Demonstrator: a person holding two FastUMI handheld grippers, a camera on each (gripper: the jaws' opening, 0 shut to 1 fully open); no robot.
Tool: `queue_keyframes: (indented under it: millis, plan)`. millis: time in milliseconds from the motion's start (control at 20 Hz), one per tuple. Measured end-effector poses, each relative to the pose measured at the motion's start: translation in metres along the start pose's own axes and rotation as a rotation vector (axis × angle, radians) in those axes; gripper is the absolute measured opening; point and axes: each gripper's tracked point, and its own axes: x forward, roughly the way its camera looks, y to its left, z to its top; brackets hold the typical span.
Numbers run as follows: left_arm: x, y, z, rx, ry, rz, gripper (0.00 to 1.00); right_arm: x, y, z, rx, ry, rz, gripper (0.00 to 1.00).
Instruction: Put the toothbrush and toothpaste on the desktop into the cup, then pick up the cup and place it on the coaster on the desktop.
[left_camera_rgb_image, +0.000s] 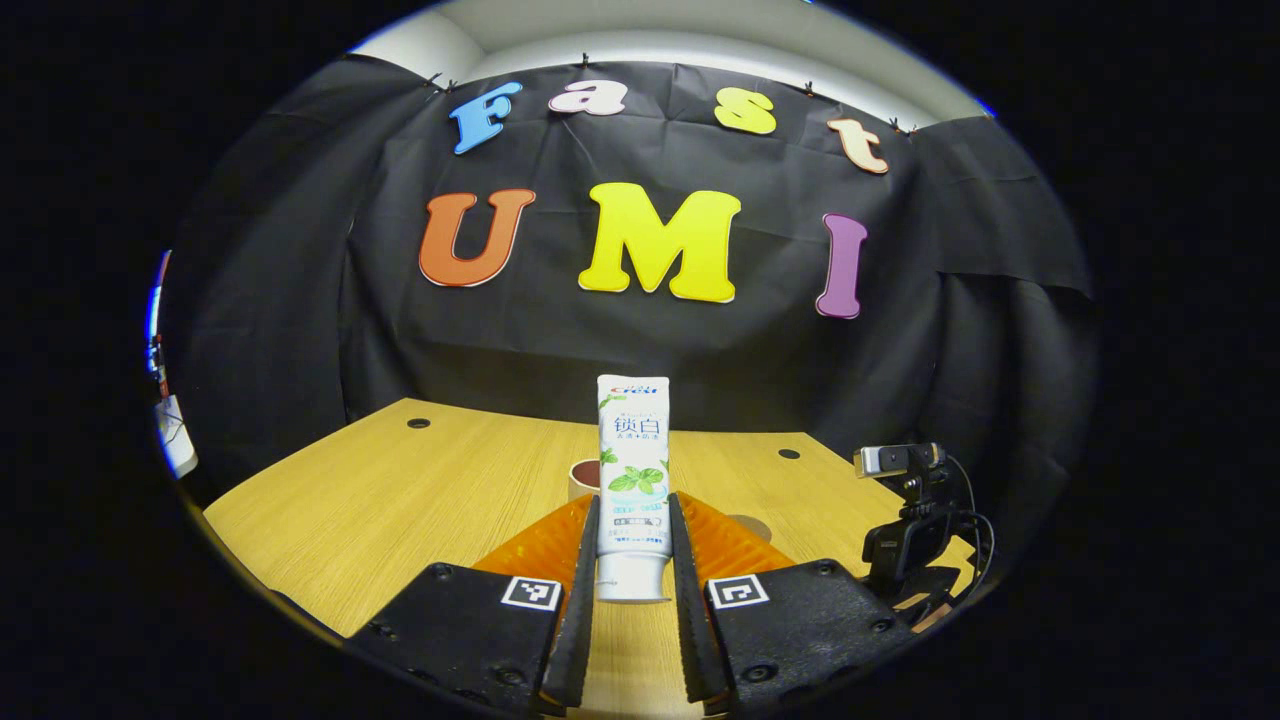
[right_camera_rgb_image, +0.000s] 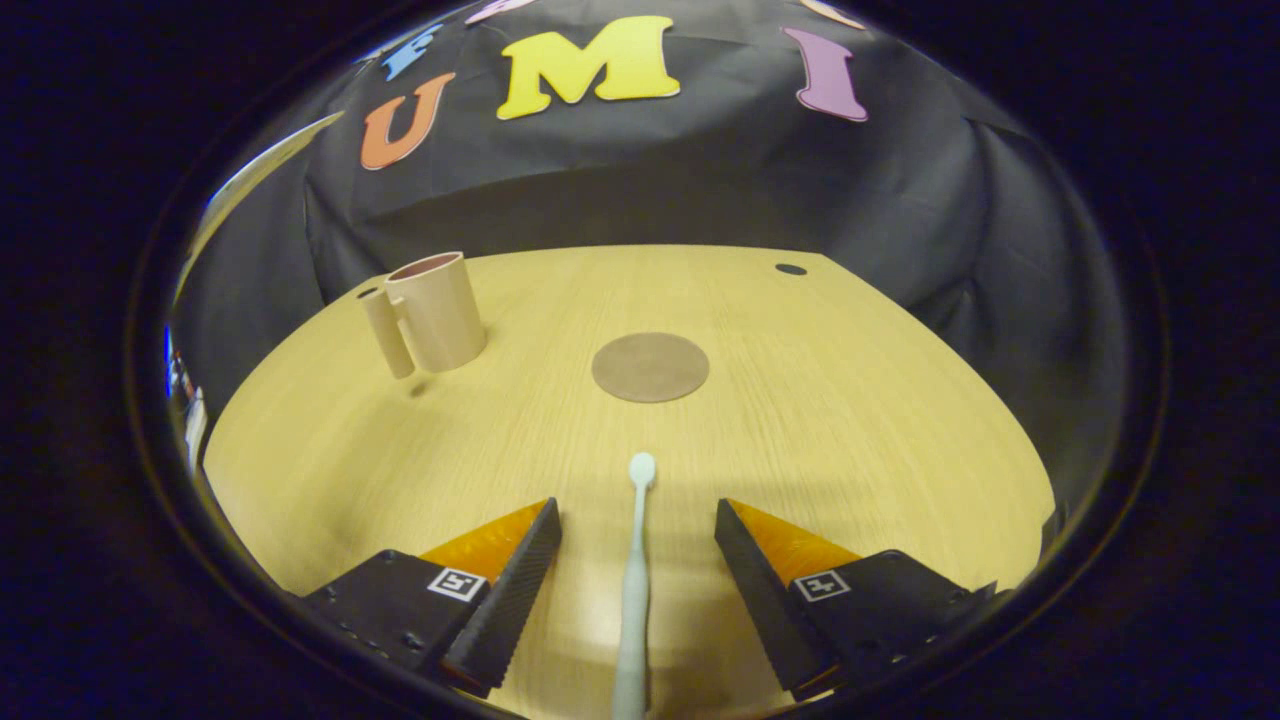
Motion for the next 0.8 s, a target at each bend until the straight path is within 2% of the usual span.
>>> queue_keyframes:
  millis: [100, 150, 300, 350, 400, 550, 600, 650, 700, 750, 800]
  plan:
    - [0.003, 0.005, -0.003, -0.008, 0.017, 0.008, 0.39, 0.001, 0.0, 0.001, 0.0, -0.003, 0.014, 0.85]
    - [0.005, 0.007, -0.002, -0.016, 0.024, 0.013, 0.39, 0.002, 0.0, 0.002, 0.012, -0.003, 0.016, 0.69]
    - [0.01, 0.015, -0.001, -0.042, 0.034, 0.02, 0.39, 0.005, 0.0, 0.003, 0.034, -0.001, 0.017, 0.33]
    - [0.011, 0.015, 0.0, -0.054, 0.034, 0.016, 0.43, 0.005, 0.001, 0.004, 0.034, 0.002, 0.024, 0.13]
    - [0.011, 0.017, 0.0, -0.06, 0.038, 0.018, 0.39, 0.006, 0.002, 0.003, 0.012, -0.004, 0.024, 0.04]
    - [0.013, 0.024, -0.002, -0.059, 0.047, 0.034, 0.39, 0.006, 0.001, 0.005, -0.035, -0.012, 0.017, 0.02]
    - [0.014, 0.025, -0.002, -0.058, 0.047, 0.037, 0.39, 0.005, 0.001, 0.005, -0.027, -0.02, 0.022, 0.03]
    - [0.015, 0.025, -0.003, -0.055, 0.048, 0.037, 0.43, 0.005, 0.002, 0.007, -0.006, -0.026, 0.033, 0.0]
    - [0.016, 0.026, -0.003, -0.052, 0.049, 0.037, 0.39, 0.006, 0.002, 0.01, 0.008, -0.038, 0.043, 0.0]
    - [0.016, 0.026, -0.002, -0.05, 0.047, 0.035, 0.43, 0.005, 0.001, 0.008, 0.015, -0.043, 0.045, 0.0]
    - [0.017, 0.026, -0.001, -0.047, 0.044, 0.032, 0.43, 0.004, 0.001, 0.009, 0.021, -0.052, 0.046, 0.0]
